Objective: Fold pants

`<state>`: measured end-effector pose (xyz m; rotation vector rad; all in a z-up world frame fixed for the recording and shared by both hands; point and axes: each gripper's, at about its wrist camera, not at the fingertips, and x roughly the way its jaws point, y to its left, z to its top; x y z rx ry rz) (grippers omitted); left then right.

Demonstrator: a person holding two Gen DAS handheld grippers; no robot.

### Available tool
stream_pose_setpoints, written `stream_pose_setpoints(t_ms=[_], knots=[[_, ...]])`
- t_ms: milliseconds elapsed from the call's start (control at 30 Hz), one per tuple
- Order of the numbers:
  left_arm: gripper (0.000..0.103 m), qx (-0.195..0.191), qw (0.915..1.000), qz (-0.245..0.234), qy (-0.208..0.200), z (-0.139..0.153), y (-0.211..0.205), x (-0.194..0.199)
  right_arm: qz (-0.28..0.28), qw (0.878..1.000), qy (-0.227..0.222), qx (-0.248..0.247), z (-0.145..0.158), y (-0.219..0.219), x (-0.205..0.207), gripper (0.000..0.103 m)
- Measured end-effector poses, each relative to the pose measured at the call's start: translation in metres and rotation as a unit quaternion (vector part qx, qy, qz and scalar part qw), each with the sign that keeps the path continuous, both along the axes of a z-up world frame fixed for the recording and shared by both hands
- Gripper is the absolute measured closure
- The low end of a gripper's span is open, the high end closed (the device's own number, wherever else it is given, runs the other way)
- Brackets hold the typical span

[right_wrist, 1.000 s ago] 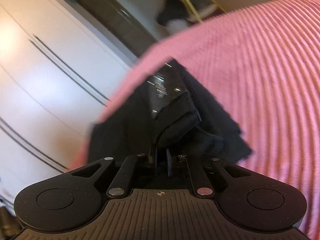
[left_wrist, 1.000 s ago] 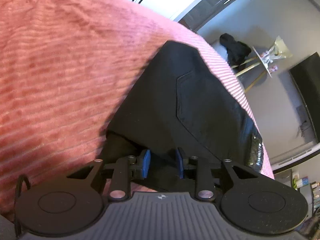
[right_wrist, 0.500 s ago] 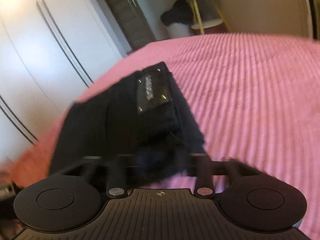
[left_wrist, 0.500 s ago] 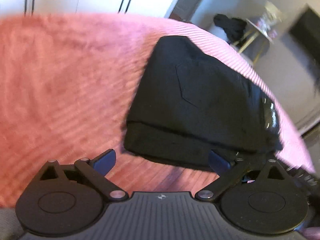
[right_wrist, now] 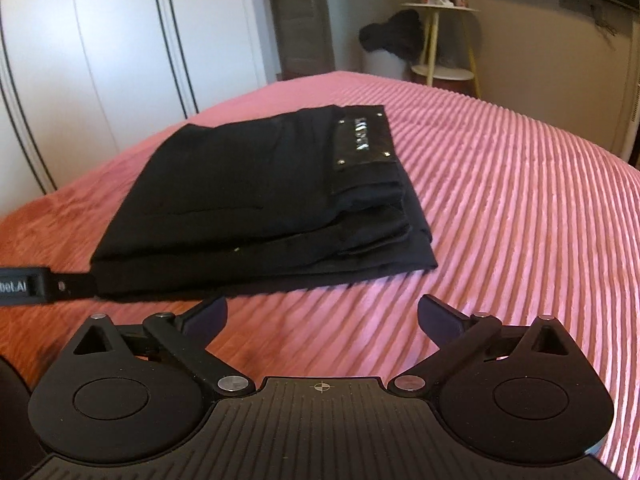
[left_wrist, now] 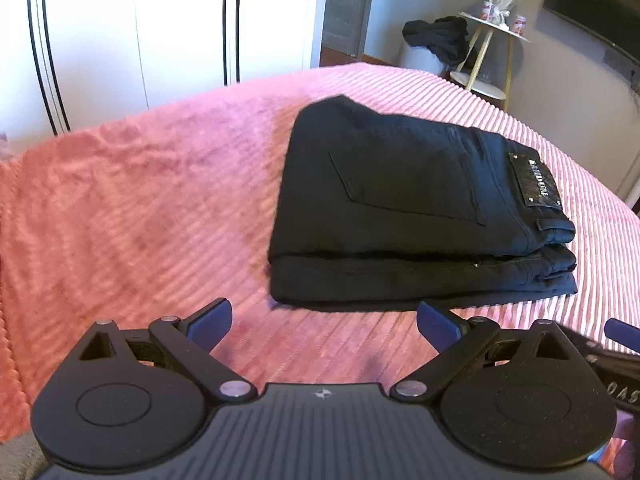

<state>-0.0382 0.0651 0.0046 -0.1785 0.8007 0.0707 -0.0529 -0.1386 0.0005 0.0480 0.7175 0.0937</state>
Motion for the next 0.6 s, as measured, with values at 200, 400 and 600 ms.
stream_pose_setpoints(t_ms=[200,400,600], knots=[[0.004,0.043,0.9989,-0.013,-0.015,0.007,-0.004,-0.002,0.037,0.999,-0.005,-0.022,-0.001,0.017,-0.006,0.0],[0.004,0.04,0.999,-0.02,-0.008,-0.013,-0.007,0.008,0.039,0.996,-0.013,-0.075,-0.007,0.031,-0.003,0.0],[0.004,0.025,0.9994,-0.022,0.01,-0.025,-0.005,0.016,0.022,0.997,-0.007,-0.07,-0.011,0.027,0.003,0.0]])
